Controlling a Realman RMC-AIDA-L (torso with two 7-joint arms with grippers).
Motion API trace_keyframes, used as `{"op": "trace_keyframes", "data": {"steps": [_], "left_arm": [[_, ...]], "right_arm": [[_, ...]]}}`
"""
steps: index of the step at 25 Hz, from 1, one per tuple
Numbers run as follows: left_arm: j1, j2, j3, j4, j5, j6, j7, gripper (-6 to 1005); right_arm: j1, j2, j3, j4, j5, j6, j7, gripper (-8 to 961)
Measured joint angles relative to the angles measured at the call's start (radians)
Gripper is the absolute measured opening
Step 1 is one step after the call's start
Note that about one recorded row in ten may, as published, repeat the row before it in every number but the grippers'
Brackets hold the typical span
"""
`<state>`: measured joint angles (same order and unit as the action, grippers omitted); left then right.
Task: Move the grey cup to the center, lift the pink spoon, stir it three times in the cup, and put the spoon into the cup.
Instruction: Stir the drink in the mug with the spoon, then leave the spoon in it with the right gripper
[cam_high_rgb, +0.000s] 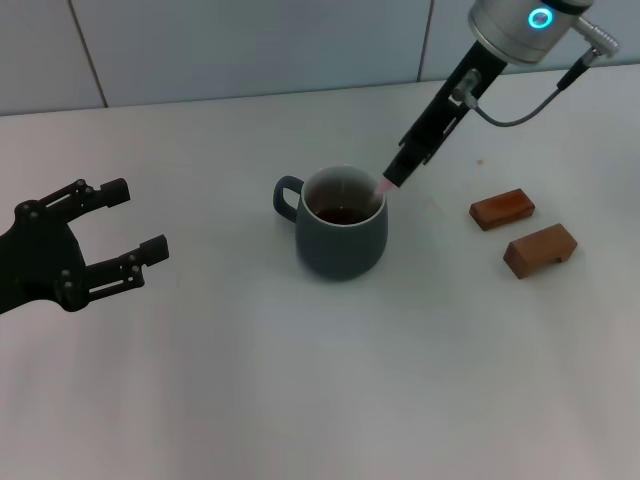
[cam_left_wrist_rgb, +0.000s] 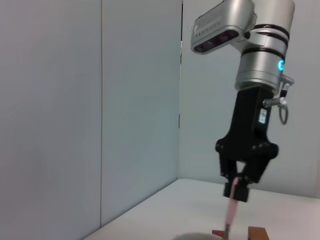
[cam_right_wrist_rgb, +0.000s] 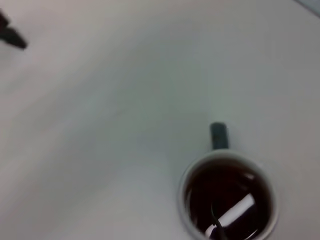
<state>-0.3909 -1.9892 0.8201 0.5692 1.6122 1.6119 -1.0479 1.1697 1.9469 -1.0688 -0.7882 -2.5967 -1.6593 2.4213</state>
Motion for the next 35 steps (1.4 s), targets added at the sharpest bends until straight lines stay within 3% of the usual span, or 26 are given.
{"op": "trace_keyframes", "data": {"steps": [8,14,21,31,35], "left_arm": [[0.006,-0.002,-0.01,0.002,0.0,0.007,-0.001,837],[0.011,-0.003,-0.01,0.002,0.0,0.01,0.0,837],[0.014,-0.004,-0.009,0.001,0.0,0.011,0.001,837],[0.014,-0.008,-0.009,0.001,0.0,0.012,0.008,837],[0.014,-0.013,-0.009,0.001,0.0,0.013,0.008,837]], "right_arm": [[0.004,0.012,0.003,-0.027,0.006,0.008,-0.009,108],[0.012,0.009,-0.003,-0.023,-0.06,0.034,0.017,109],[0.025,0.011,0.001,-0.032,-0.051,-0.045,0.007,109],[0.025,0.007,0.003,-0.037,-0.066,0.016,0.038,111],[0.033,0.007,-0.001,-0.037,-0.093,-0.034,0.04,122]]}}
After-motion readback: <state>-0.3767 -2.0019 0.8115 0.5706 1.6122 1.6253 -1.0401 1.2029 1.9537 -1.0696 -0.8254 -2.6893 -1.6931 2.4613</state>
